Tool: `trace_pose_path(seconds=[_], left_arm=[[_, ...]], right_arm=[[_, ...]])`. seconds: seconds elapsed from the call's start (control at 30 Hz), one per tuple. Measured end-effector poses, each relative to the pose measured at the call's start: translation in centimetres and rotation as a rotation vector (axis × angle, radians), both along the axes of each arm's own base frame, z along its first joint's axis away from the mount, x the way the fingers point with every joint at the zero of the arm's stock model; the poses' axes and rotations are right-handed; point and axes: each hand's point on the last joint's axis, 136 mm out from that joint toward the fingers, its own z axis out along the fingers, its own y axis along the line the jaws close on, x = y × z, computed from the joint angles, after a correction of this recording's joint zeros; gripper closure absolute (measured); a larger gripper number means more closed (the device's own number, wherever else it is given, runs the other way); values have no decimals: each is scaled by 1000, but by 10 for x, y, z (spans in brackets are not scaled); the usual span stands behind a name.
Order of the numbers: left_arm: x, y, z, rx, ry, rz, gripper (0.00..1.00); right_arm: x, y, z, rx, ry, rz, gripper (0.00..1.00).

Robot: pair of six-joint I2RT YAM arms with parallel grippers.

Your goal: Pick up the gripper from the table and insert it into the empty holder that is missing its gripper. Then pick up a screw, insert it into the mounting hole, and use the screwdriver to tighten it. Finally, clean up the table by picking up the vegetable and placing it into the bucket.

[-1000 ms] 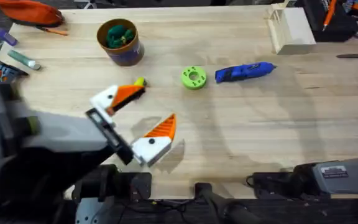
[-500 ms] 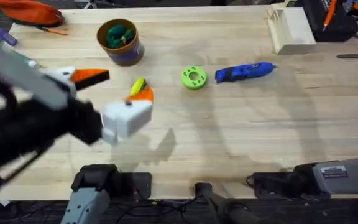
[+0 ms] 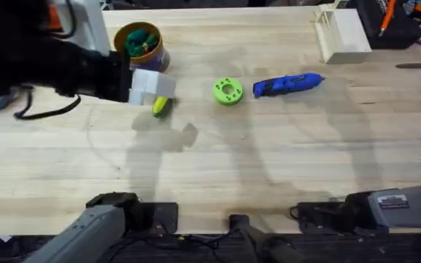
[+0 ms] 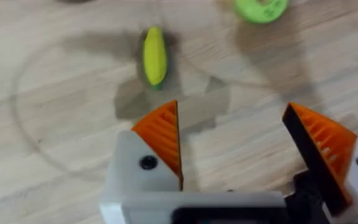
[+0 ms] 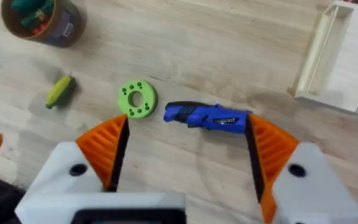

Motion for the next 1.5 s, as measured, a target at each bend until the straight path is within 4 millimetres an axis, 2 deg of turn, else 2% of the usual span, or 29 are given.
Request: trace_pose_path(seconds=[0.13, 0.37, 0.47, 0.63, 0.97, 1.17, 1.43, 1.5], left_arm=[[9, 9, -28, 78, 108, 9, 15], [23, -2, -75, 247, 241, -83, 16], [33, -3, -91, 296, 262, -93, 15], [50, 7, -113, 354, 286, -54, 15], [55, 10, -163, 391, 422, -69, 15], [59, 12, -175, 392, 437, -61, 15], [62, 20, -177, 387, 438, -37, 4], [62, 20, -177, 386, 438, -36, 35]], right_arm=[[0, 0, 0, 0, 0, 0, 8], [0, 0, 0, 0, 0, 0, 8], [0, 0, -1, 0, 2, 0, 8], [3, 0, -5, -1, 15, 0, 8], [5, 0, -7, -1, 22, 0, 8], [5, 0, -7, -2, 22, 0, 8], [4, 0, -8, -2, 26, 0, 8], [4, 0, -8, -2, 27, 0, 8]])
